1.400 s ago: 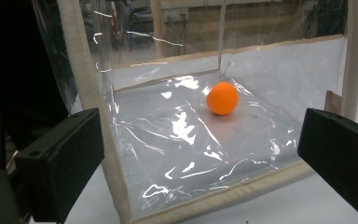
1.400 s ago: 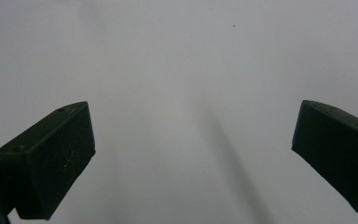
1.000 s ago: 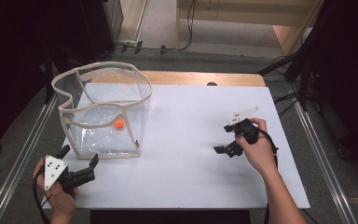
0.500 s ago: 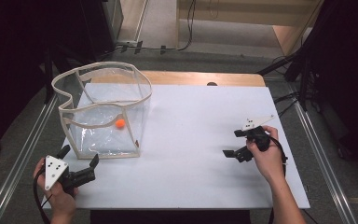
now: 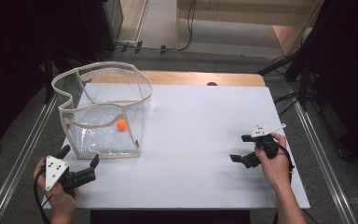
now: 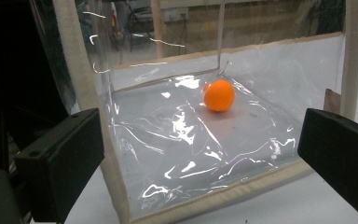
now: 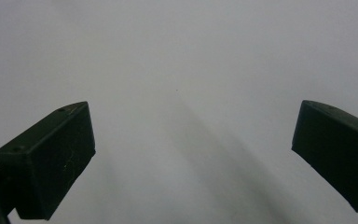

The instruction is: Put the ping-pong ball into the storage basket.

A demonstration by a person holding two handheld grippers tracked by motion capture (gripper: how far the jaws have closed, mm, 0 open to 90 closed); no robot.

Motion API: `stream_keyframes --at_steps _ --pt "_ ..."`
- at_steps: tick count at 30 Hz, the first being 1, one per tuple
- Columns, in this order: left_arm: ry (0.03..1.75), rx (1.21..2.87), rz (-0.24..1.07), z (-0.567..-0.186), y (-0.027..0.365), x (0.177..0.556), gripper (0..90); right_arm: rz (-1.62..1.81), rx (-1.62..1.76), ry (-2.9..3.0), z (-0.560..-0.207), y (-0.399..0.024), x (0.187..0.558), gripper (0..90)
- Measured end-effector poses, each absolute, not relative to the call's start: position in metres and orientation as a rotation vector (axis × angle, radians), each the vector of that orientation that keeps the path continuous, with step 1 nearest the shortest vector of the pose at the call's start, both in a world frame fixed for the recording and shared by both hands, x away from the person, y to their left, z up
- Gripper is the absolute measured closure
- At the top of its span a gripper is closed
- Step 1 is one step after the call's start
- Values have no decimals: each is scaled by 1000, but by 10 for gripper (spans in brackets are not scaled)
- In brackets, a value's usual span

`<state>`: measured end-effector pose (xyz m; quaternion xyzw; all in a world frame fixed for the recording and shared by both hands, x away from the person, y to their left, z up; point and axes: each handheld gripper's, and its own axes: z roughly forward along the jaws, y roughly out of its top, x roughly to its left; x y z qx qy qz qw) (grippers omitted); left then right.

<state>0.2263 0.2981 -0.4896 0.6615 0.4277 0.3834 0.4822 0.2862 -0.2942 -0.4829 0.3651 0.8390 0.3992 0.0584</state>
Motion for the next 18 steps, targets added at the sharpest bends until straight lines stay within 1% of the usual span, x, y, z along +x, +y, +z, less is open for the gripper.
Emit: stream_keyframes --at_steps 18 --pt "1038 1612 932 -489 298 226 8 1299 1141 2406 -495 -319 261 0"
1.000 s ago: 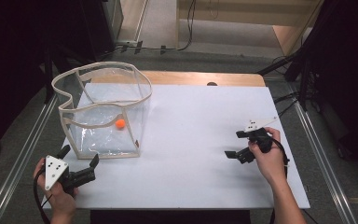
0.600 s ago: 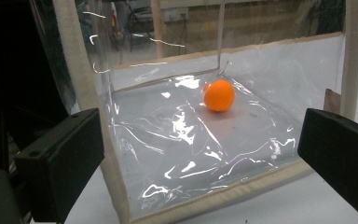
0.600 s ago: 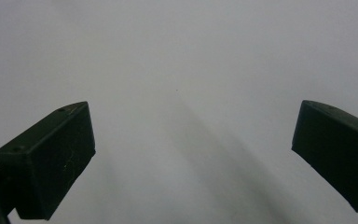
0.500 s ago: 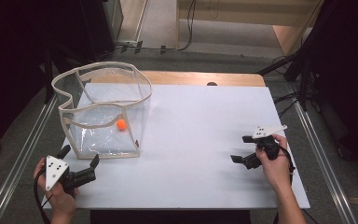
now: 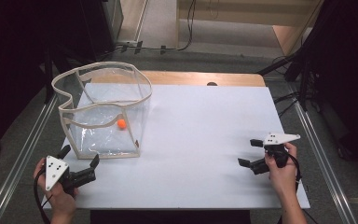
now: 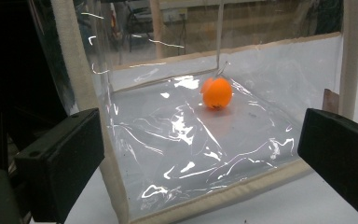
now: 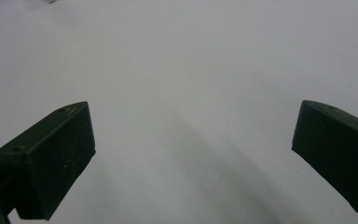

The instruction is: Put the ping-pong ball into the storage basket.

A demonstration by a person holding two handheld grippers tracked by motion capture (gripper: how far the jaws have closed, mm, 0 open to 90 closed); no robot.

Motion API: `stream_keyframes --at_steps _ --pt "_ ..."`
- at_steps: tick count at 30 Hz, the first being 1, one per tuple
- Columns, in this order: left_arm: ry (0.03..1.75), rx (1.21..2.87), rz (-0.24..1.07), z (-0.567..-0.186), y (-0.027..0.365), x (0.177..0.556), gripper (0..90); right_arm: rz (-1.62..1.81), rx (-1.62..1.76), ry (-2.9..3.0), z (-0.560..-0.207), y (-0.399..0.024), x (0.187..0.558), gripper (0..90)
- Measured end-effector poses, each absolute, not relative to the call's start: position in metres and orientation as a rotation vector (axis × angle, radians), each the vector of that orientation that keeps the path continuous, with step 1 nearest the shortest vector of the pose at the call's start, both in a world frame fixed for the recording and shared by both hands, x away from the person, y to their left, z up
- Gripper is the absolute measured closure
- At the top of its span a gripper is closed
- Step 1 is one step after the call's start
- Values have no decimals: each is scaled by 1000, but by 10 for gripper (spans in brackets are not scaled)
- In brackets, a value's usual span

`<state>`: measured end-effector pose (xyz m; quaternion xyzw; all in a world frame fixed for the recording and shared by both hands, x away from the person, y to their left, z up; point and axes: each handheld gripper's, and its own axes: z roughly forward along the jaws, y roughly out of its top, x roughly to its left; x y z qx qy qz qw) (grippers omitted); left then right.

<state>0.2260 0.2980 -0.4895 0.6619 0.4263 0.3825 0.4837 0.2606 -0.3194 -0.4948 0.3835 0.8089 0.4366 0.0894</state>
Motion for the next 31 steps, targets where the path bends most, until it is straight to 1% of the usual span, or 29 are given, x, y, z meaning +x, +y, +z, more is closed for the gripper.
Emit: stream_keyframes --at_steps 9,20,25,31 --pt "1038 1612 929 -489 298 226 8 1319 1178 2329 -504 -332 241 0" --pt "1035 1612 926 -489 299 226 8 1394 1207 2195 -506 -349 221 0" --pt "1035 1610 924 -489 299 226 8 1432 1162 2133 -505 -352 219 0" --pt "1032 1610 922 -489 299 226 8 1457 1201 2075 -508 -358 220 0"
